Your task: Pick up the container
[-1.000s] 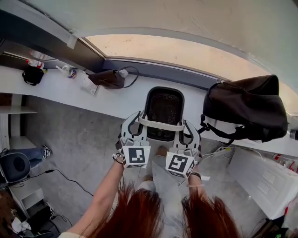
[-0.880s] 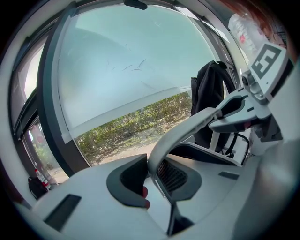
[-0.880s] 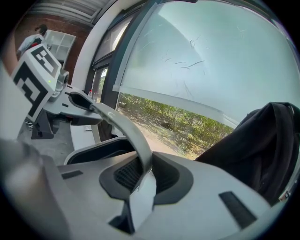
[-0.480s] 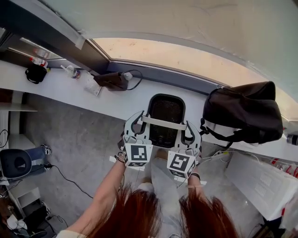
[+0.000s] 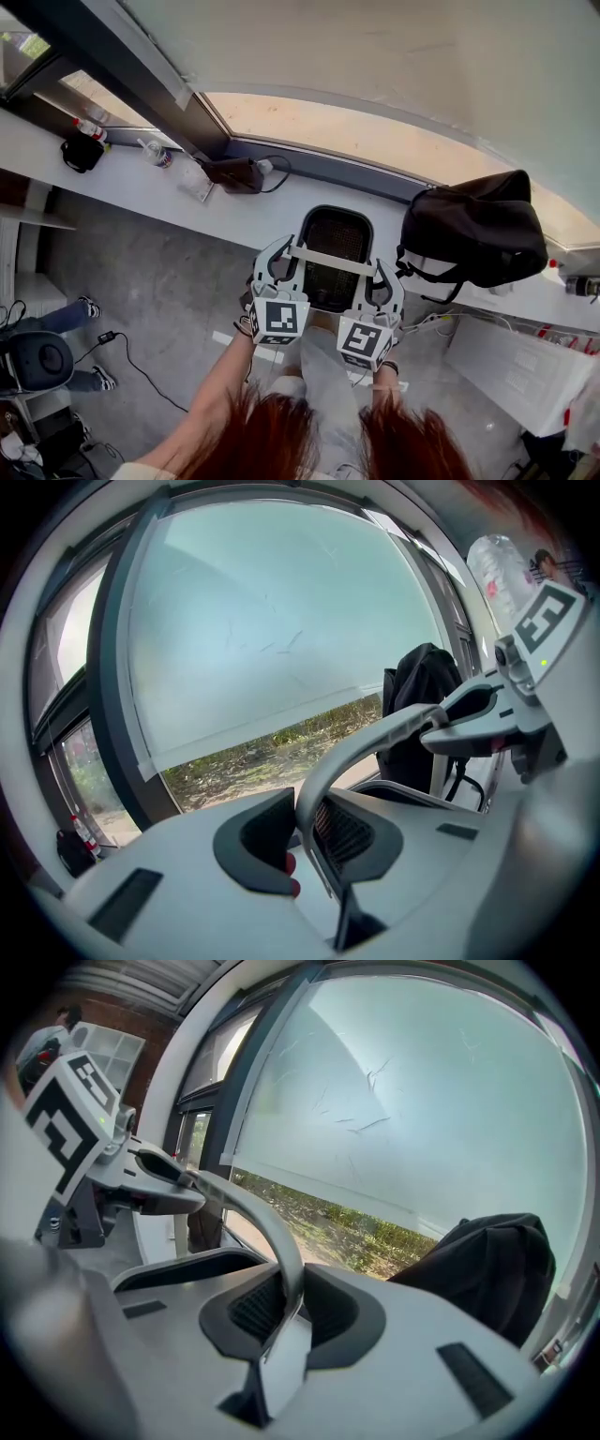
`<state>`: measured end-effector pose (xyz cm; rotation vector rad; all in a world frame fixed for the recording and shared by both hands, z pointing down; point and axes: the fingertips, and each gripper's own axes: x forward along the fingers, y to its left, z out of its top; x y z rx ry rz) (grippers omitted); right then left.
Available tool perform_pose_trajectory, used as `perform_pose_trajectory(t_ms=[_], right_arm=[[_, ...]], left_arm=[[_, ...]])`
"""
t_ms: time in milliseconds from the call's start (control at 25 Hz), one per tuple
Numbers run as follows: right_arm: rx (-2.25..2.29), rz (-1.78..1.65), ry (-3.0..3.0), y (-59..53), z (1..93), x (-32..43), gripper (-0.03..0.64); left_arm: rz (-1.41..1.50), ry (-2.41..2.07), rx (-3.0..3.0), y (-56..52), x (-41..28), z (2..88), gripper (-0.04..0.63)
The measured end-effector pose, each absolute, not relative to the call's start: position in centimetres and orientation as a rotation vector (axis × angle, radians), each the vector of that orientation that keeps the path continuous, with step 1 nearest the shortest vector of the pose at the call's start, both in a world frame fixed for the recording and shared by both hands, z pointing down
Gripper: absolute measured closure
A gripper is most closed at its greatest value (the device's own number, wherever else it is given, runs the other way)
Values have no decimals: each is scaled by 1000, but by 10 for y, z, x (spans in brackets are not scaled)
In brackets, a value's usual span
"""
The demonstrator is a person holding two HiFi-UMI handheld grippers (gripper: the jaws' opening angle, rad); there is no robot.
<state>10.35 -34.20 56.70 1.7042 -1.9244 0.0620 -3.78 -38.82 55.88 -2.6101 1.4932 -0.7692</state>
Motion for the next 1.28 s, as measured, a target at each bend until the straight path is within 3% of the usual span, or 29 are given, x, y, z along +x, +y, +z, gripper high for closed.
perform_pose_trajectory(t_ms=[1280], right_arm=[[1809,-34,-1947,-258,436,79,549]], left_arm=[[-627,1541,-2621,-307,-61,433,520]])
